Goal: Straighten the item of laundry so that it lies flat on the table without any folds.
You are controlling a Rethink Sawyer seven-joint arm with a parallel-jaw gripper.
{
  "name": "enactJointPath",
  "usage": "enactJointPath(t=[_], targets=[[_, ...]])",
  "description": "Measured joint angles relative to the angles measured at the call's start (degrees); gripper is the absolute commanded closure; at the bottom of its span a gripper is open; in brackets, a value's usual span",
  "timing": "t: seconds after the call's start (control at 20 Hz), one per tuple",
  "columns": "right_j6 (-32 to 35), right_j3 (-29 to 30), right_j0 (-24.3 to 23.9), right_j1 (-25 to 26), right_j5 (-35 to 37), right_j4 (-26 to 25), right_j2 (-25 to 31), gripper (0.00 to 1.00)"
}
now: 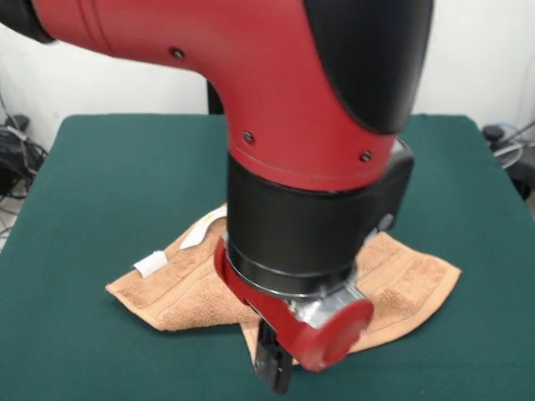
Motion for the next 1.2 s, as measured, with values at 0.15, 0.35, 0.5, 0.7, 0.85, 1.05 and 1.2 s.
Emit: enactJointPath(t=[0.15,0.35,0.5,0.7,0.85,1.05,1.2], targets=[[0.0,-1.6,0.4,1.3,0.0,0.0,0.0,1.00],[0.0,-2.5,0.4,2.2,0.0,0.0,0.0,1.00],[0.0,-2.9,0.3,2.7,0.0,0.2,0.0,0.00],[0.0,-2.9,0.0,3.0,0.0,0.9,0.0,0.00],[0.0,-2.9,-0.2,2.9,0.0,1.7,0.0,0.00],[0.0,-2.9,-0.4,2.9,0.0,2.6,0.0,0.00],[0.0,-2.9,-0.4,2.8,0.0,2.8,0.0,0.00]])
